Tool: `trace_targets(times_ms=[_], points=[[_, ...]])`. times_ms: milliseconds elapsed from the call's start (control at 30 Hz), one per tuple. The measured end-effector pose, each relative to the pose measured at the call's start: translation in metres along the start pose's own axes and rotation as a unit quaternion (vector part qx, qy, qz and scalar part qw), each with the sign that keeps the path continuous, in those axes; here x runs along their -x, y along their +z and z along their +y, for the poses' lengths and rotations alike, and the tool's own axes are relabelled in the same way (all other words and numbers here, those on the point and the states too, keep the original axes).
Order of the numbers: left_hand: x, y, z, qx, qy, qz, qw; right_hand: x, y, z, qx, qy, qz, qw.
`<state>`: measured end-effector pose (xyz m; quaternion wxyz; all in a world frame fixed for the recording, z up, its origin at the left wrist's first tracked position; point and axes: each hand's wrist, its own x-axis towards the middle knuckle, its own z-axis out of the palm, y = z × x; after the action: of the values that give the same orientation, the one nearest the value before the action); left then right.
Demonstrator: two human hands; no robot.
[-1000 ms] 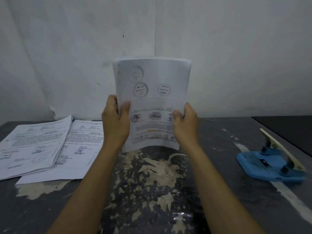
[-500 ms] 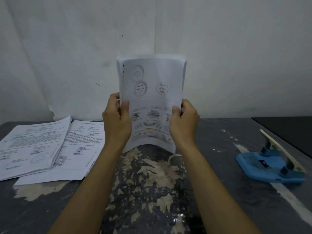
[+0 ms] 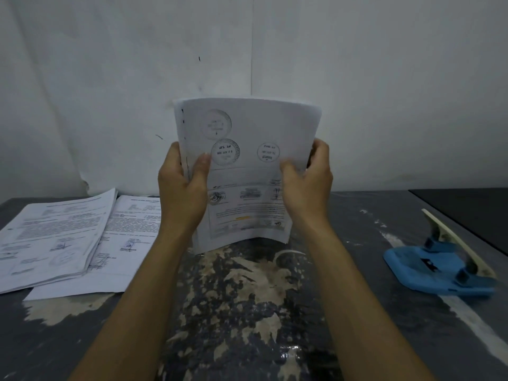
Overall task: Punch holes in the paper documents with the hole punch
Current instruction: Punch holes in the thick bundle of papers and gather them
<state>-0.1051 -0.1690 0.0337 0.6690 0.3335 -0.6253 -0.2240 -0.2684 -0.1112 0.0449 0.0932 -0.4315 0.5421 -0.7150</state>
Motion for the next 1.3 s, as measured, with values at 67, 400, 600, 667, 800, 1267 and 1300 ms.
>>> trace_targets(times_ms=[67,400,600,667,800,1267,1300], points=[[-0.001,-0.001,0.001,0.012,-0.005,0.0,1.0,-0.004,-0.003,-0.004,-0.014,0.011,0.003,1.0],[-0.005,-0.009,-0.001,0.061,-0.027,-0.033,0.997,-0.007,-0.009,-0.014,-0.051,0.036,-0.046,0.997],[-0.008,-0.009,-0.003,0.063,-0.024,-0.028,0.997,-0.011,-0.019,-0.039,0.174,-0.209,0.033,0.962],[-0.009,-0.009,-0.005,0.062,-0.022,-0.03,0.997,-0.012,-0.016,-0.051,0.272,-0.287,0.015,0.918],[-0.009,-0.01,-0.003,0.072,-0.024,-0.039,0.996,-0.013,-0.005,-0.061,0.407,-0.314,-0.064,0.855],[-0.016,-0.014,0.009,0.094,-0.004,-0.038,0.995,-0.01,0.001,-0.067,0.422,-0.345,-0.085,0.834],[-0.016,-0.013,0.008,0.093,-0.006,-0.038,0.995,-0.011,-0.002,-0.061,0.408,-0.339,-0.059,0.845]])
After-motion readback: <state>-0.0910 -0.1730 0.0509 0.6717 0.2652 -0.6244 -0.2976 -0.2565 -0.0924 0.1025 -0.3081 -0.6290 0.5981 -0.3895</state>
